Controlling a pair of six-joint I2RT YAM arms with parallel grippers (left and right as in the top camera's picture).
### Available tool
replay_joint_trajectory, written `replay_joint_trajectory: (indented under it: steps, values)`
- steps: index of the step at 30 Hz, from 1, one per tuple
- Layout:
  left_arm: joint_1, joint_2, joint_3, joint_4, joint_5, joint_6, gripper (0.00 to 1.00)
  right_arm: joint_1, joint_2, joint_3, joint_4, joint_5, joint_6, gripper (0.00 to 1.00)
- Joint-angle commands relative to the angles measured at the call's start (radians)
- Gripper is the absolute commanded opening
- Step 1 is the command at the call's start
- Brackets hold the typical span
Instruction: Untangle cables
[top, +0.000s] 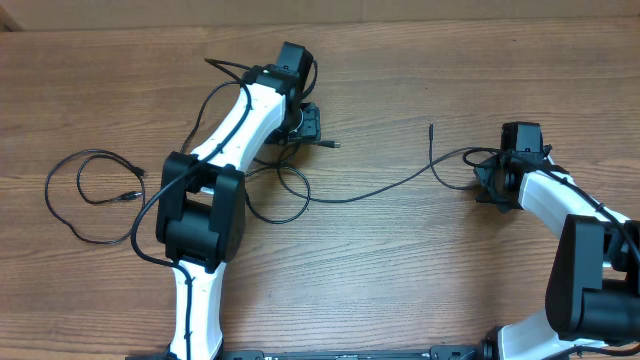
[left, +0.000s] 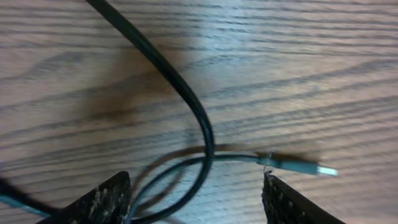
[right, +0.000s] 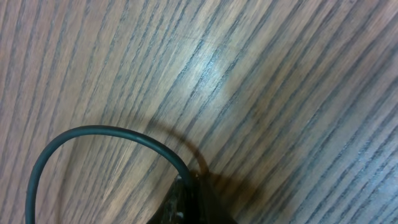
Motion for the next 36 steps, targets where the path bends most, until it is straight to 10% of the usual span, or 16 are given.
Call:
replay_joint_trajectory:
  steps: [1,24,26,36]
  values:
    - [-0.019,0.002,-0.015,0.005,-0.111,0.014,0.68,0.013,0.069,-0.055,-0.022,-0.083,0.004,0.04]
    - [-0.027,0.100,-0.016,0.079,-0.103,-0.016,0.36,0.013,0.069,-0.055,-0.022,-0.088,0.004,0.05]
    - [-0.027,0.100,-0.016,0.079,-0.103,-0.016,0.04,0.013,0.069,-0.055,-0.022,-0.088,0.004,0.05]
    - [0.002,0.039,0.042,-0.010,-0.070,-0.016,0.04,0.013,0.069,-0.055,-0.019,-0.088,0.004,0.05]
